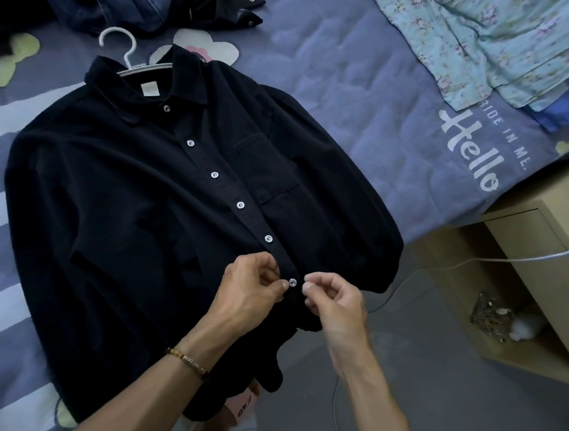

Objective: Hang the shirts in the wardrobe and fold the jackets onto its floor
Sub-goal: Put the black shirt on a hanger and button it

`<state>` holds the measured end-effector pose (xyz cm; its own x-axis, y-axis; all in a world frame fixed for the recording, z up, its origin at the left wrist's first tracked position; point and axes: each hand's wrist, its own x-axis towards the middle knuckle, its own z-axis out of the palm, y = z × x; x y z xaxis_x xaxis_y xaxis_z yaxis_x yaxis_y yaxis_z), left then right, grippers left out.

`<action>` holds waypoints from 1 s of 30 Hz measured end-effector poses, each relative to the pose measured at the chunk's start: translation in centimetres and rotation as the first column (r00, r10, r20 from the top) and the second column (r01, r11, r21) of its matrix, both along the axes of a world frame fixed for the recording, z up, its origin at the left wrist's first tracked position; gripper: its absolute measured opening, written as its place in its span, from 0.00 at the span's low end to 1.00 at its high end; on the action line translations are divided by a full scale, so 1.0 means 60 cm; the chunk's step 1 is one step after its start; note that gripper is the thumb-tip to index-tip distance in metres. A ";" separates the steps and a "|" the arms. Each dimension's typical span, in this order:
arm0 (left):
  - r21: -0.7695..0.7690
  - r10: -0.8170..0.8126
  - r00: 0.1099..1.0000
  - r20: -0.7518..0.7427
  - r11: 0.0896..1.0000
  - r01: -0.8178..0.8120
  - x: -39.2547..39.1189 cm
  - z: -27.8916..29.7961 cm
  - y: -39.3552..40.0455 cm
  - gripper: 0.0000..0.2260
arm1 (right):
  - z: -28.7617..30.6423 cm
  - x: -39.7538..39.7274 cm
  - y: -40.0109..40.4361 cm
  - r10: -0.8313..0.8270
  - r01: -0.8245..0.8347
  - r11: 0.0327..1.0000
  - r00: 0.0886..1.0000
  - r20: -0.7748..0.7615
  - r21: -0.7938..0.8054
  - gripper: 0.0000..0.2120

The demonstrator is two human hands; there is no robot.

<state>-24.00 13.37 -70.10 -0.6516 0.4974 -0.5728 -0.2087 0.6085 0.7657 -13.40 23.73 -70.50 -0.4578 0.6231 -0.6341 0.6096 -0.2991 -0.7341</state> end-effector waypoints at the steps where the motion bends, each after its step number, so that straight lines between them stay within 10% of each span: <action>1: 0.001 -0.009 1.000 -0.012 1.000 0.009 -0.001 -0.001 0.003 0.08 | -0.004 0.009 -0.006 0.057 -0.060 0.991 0.998 0.027 0.119 0.07; 4: 0.019 -0.050 0.999 -0.021 0.999 0.050 -0.003 -0.002 0.011 0.07 | -0.019 0.028 -0.037 0.254 -0.347 0.801 0.935 0.248 0.487 0.20; 9: 0.035 -0.089 0.995 -0.055 0.995 0.091 0.001 -0.011 0.016 0.06 | -0.042 0.016 -0.037 0.051 -0.250 0.613 0.959 0.278 0.749 0.06; 14: 0.016 -0.035 0.985 -0.171 0.999 0.038 0.028 -0.032 0.008 0.07 | -0.046 0.038 -0.005 -0.108 -0.087 0.761 0.960 0.258 0.643 0.06; 20: -0.229 -0.521 0.770 -0.368 0.853 0.468 0.070 -0.074 0.004 0.14 | -0.046 0.056 0.027 0.104 -0.137 0.968 0.981 0.162 0.209 0.11; 30: -0.182 -0.478 0.747 -0.462 0.875 0.448 0.090 -0.111 0.013 0.07 | -0.063 0.050 0.042 -0.022 0.023 0.998 0.999 0.030 -0.052 0.13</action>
